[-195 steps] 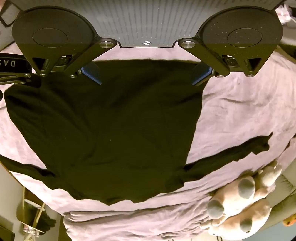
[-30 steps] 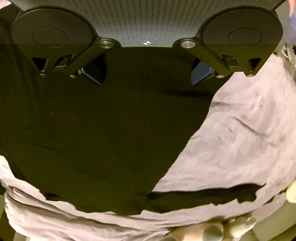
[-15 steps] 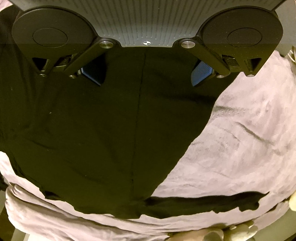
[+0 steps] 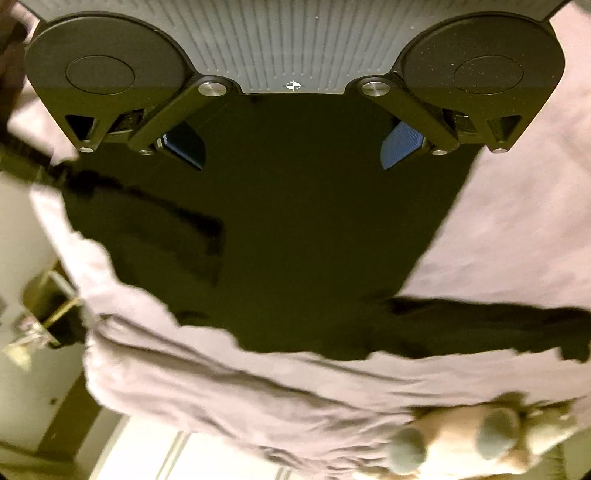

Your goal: Fold small clothes

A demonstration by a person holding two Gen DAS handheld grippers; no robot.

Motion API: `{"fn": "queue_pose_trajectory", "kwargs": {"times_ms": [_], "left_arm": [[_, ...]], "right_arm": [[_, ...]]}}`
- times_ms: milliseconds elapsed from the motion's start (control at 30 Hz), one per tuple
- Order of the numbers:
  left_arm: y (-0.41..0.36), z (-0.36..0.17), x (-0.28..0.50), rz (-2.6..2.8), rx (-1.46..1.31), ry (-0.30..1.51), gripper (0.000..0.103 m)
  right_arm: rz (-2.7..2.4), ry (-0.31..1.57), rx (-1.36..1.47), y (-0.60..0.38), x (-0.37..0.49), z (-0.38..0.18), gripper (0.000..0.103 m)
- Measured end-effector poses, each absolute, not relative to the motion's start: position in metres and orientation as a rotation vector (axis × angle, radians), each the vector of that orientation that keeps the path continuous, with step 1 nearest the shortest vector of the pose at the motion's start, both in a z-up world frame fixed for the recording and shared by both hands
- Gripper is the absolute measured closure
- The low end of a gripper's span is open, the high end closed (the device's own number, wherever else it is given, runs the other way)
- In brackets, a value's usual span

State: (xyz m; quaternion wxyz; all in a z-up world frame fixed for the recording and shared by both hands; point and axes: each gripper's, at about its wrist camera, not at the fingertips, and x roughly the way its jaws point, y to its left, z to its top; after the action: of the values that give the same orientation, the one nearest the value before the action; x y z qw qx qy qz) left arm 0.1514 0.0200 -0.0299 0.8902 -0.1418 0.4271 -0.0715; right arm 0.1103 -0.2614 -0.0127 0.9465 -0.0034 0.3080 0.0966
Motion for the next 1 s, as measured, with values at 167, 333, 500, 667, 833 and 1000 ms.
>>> {"fn": "queue_pose_trajectory", "kwargs": {"times_ms": [167,333,500,667,833,1000], "left_arm": [[-0.011,-0.033,0.2,-0.253,-0.299,0.876,0.0],[-0.032,-0.054,0.257,-0.277,-0.419,0.981,0.023],[-0.039,-0.073,0.29,-0.245,-0.462,1.038,0.025],[-0.041,-0.077,0.298,-0.261,-0.506,1.048,0.026],[-0.04,-0.08,0.3,-0.288,-0.554,1.067,0.046],[-0.043,-0.081,0.3,-0.307,-0.545,1.085,0.077]], "right_arm": [[0.071,0.673,0.19,-0.292,0.081,-0.027,0.072],[0.018,0.706,0.318,-0.306,0.04,-0.054,0.071],[0.001,0.732,0.451,-0.321,0.013,-0.073,0.07],[0.015,0.714,0.481,-0.33,0.01,-0.075,0.07],[0.006,0.693,0.509,-0.332,0.017,-0.071,0.069],[0.008,0.698,0.528,-0.332,0.014,-0.072,0.069]]}}
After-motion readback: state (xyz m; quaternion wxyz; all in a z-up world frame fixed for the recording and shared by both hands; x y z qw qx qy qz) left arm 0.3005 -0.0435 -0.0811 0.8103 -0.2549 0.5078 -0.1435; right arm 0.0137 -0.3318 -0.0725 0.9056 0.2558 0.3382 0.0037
